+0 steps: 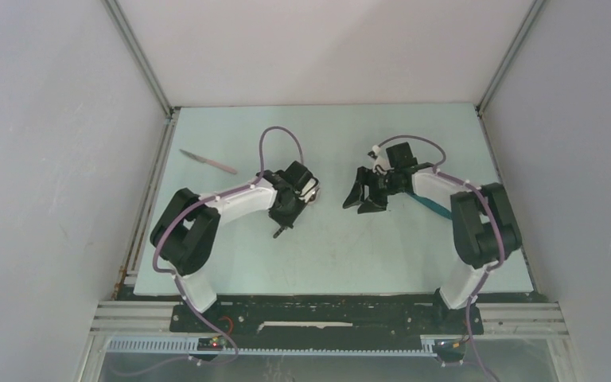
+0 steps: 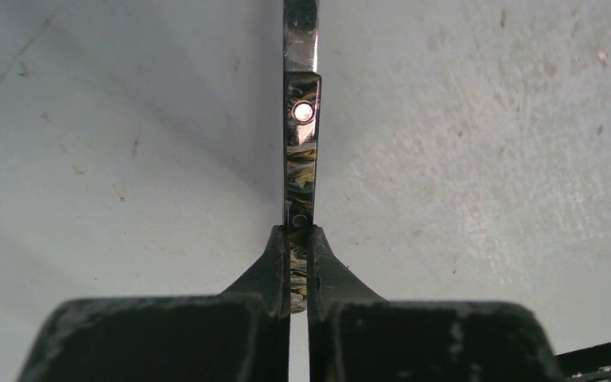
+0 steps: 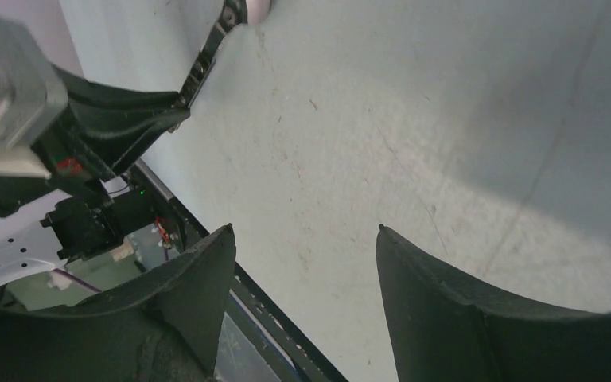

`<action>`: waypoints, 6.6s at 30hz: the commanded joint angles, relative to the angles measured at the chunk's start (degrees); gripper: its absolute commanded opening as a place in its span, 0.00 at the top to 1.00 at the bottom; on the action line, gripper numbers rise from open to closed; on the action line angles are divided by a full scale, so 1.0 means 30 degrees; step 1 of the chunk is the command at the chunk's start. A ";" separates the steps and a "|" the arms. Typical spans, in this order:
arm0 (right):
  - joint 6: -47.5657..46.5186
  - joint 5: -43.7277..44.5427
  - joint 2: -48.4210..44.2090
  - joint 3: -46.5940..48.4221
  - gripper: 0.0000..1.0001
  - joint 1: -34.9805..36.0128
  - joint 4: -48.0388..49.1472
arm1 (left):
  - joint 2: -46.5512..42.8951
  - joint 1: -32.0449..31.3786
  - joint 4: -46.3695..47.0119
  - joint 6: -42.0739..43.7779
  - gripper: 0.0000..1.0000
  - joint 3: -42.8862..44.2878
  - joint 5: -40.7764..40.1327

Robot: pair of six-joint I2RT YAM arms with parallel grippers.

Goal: Fold the napkin into a case and place the utensils inside
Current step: Pass from the left arm to the right, then insert the spoon into the folded napkin.

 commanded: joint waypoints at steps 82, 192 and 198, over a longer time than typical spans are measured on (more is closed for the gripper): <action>-0.3153 -0.0357 -0.7960 -0.4235 1.00 -2.7774 -0.0993 | -1.2144 -0.3837 0.9534 -0.5742 0.28 -0.3939 0.8559; -0.1220 0.0263 0.0477 -0.1943 0.69 -1.9487 0.4198 | -1.0921 -0.1612 1.1966 -0.7071 0.29 -0.4997 1.0758; -0.2475 0.1080 -0.1115 -0.1485 0.61 -1.9939 0.2233 | -1.0976 -0.1627 1.1984 -0.7077 0.29 -0.5026 1.0785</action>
